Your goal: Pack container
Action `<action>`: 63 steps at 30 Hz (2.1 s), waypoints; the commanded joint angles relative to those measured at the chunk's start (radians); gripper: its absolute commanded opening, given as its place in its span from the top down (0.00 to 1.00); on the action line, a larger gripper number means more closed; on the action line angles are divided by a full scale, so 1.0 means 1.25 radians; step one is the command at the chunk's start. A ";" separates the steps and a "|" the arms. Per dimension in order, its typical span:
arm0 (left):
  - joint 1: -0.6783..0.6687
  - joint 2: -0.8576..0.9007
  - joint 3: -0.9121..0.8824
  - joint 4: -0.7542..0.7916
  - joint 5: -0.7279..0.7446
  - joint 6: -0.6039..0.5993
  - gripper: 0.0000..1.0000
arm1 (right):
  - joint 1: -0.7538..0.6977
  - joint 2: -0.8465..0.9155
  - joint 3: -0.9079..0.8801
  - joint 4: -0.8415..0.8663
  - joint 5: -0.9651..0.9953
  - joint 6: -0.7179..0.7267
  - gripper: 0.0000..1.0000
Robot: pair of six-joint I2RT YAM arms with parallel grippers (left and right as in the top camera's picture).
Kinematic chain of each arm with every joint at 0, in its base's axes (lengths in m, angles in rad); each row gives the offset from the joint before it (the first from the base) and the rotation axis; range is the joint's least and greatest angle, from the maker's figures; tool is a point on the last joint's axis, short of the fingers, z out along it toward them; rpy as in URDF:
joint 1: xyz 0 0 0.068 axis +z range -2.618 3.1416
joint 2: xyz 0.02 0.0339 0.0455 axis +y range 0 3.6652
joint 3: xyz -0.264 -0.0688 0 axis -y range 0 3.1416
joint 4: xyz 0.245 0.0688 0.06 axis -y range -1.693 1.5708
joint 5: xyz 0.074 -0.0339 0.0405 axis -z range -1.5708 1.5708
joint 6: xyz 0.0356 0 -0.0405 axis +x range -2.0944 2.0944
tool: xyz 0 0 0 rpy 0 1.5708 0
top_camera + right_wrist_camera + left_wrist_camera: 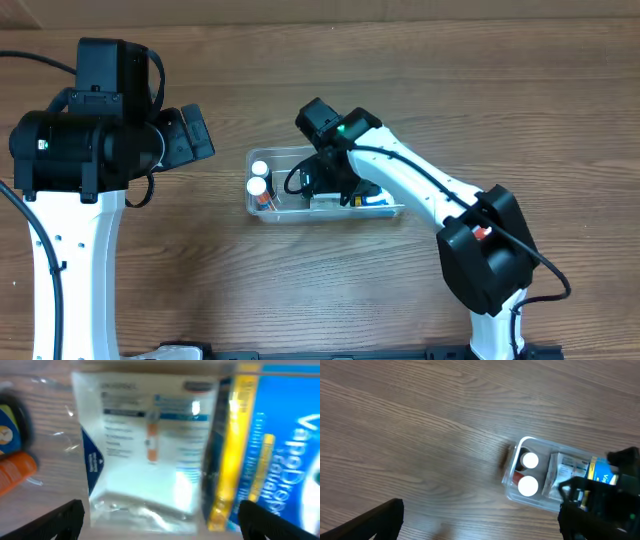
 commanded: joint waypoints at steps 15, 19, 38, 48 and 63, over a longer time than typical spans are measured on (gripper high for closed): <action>0.003 0.002 0.010 -0.003 -0.002 0.026 0.00 | -0.538 -0.398 -0.002 -0.253 0.082 -0.212 0.00; 0.003 0.002 0.010 -0.003 -0.002 0.026 0.00 | -0.597 -0.397 -0.248 -0.083 0.042 -0.262 0.00; 0.003 0.002 0.010 0.000 -0.002 0.026 0.00 | -0.602 -0.374 -0.681 0.397 0.003 -0.369 0.00; 0.003 0.002 0.010 -0.001 -0.002 0.026 0.00 | -0.602 -0.374 -0.681 0.405 0.049 -0.369 0.05; 0.003 0.001 0.010 -0.011 -0.002 0.026 0.00 | -0.602 -0.280 -0.681 0.418 0.039 -0.362 0.15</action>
